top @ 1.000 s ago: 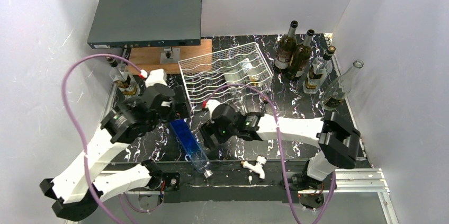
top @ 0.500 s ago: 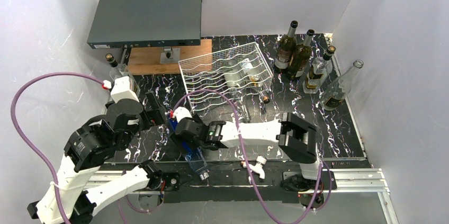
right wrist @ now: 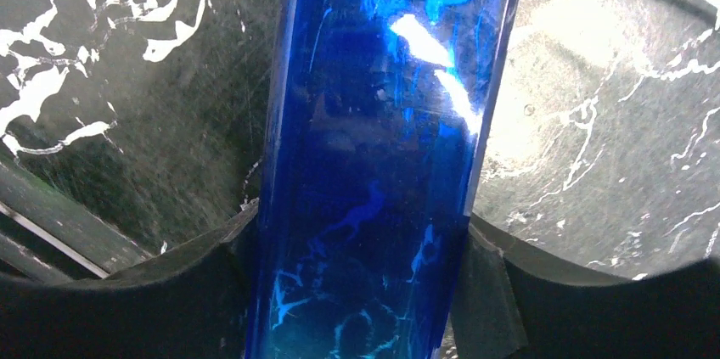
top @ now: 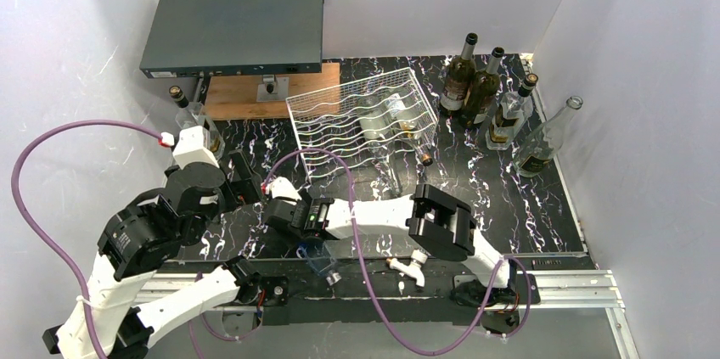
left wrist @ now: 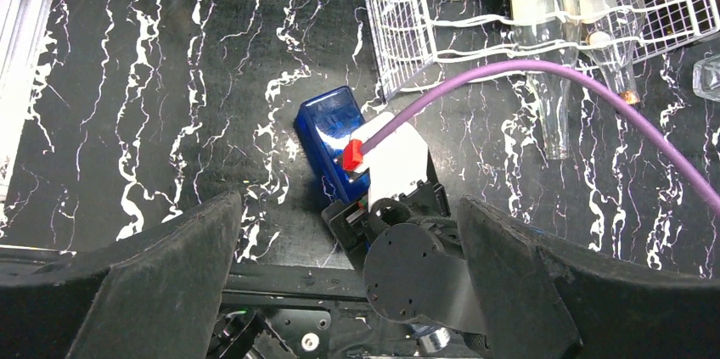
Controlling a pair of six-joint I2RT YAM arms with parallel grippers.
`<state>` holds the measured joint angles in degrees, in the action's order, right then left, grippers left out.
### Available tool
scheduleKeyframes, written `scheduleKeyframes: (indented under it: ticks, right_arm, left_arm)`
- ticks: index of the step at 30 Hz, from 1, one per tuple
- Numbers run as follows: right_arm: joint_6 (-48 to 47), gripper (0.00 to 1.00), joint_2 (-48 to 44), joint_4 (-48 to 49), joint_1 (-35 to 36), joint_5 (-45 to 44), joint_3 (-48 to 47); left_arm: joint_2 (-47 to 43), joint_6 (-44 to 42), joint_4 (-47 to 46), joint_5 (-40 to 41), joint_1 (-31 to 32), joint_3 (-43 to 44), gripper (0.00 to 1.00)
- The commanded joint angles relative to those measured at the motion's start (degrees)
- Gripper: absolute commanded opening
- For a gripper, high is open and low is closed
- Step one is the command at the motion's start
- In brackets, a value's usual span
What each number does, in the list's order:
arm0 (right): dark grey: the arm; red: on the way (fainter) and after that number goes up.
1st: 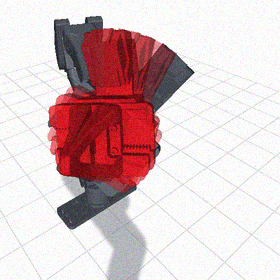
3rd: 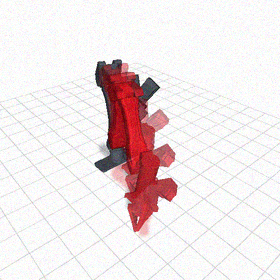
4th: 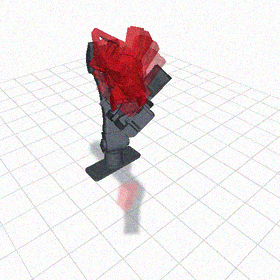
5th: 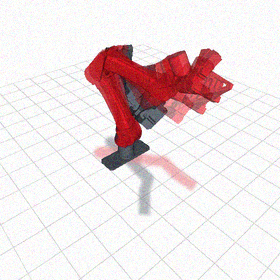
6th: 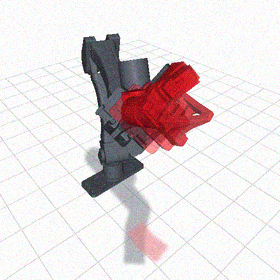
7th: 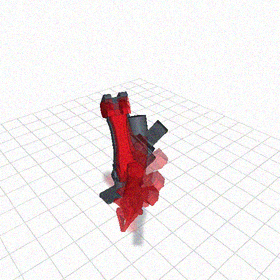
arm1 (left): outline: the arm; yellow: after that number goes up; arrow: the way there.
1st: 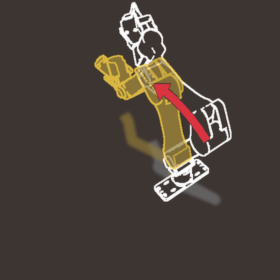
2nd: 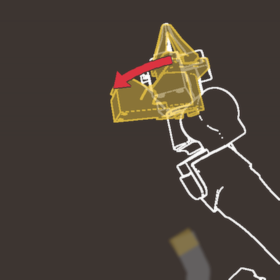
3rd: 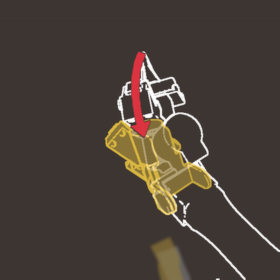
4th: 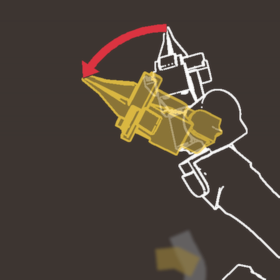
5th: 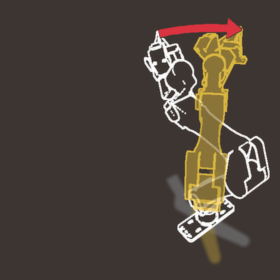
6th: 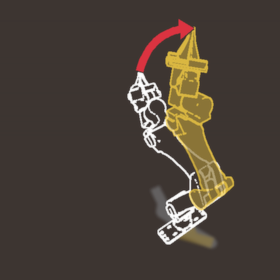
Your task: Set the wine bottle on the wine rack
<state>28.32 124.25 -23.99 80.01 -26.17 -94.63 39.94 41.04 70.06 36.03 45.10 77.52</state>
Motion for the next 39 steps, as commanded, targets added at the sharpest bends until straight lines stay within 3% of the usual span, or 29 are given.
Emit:
scheduleKeyframes:
  ticks: [1,10,18,27,39]
  right_arm:
    - [-0.59,0.62,-0.02,-2.20,-0.03,-4.19,-0.67]
    - [-9.55,0.01,-11.25,6.48,-0.11,2.44,11.41]
    - [-15.91,0.01,-24.00,10.17,-1.22,3.17,24.01]
    - [-10.40,0.01,-36.65,13.01,-9.80,5.99,36.69]
    - [-5.59,0.01,-43.56,17.43,-13.25,-2.11,40.55]
  left_arm:
    - [-0.04,-0.11,1.51,1.79,-0.28,-0.18,0.98]
    - [0.94,-0.61,1.41,1.94,-0.29,-0.68,0.98]
    - [2.07,-1.22,-0.23,1.29,-0.29,-1.59,0.98]
    - [2.68,-1.13,-1.32,0.15,-0.34,-2.10,0.98]
    - [3.74,-0.90,-2.64,-1.73,-0.32,-2.24,0.98]
